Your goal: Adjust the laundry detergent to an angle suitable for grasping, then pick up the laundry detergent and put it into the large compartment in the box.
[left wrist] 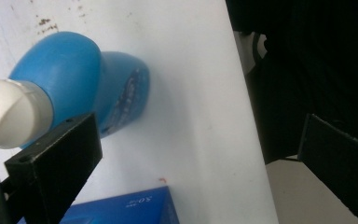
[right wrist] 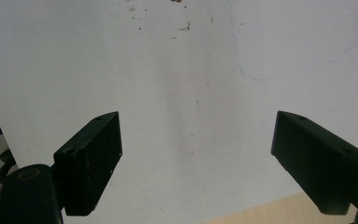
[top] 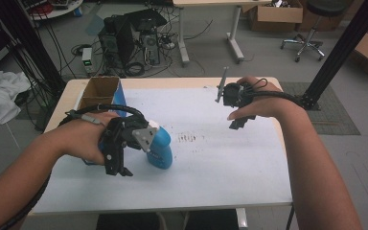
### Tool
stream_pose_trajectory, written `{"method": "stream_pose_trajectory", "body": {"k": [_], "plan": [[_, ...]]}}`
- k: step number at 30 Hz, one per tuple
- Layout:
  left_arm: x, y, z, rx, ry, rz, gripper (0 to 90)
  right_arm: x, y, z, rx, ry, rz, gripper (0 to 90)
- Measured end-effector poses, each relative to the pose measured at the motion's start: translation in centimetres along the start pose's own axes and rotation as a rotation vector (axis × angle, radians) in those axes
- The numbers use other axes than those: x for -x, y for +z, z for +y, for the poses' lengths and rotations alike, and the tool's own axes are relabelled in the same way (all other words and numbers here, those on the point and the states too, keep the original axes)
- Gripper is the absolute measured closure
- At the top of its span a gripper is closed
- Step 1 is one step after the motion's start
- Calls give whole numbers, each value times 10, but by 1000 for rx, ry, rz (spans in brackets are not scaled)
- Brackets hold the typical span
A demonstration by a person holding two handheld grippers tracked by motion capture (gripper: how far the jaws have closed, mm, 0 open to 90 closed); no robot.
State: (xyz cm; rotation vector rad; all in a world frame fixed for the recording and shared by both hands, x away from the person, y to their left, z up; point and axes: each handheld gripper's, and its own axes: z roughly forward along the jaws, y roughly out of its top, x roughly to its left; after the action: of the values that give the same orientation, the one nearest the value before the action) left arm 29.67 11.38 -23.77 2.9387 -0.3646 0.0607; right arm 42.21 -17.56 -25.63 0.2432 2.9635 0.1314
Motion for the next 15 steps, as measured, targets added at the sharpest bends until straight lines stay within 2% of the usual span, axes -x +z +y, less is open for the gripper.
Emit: {"method": "stream_pose_trajectory", "body": {"k": [9, 14, 15], "plan": [[2, 2, 0, -4, 4, 7, 1, -3, 0, 4, -6, -10, -8, 163], [2, 0, -2, 9, -10, 0, 1, -3, 1, 2, -8, -7, -4, 162], [1, 1, -1, -5, -1, 1, 1, -2, 1, 2, -10, -7, -4, 163]]}}
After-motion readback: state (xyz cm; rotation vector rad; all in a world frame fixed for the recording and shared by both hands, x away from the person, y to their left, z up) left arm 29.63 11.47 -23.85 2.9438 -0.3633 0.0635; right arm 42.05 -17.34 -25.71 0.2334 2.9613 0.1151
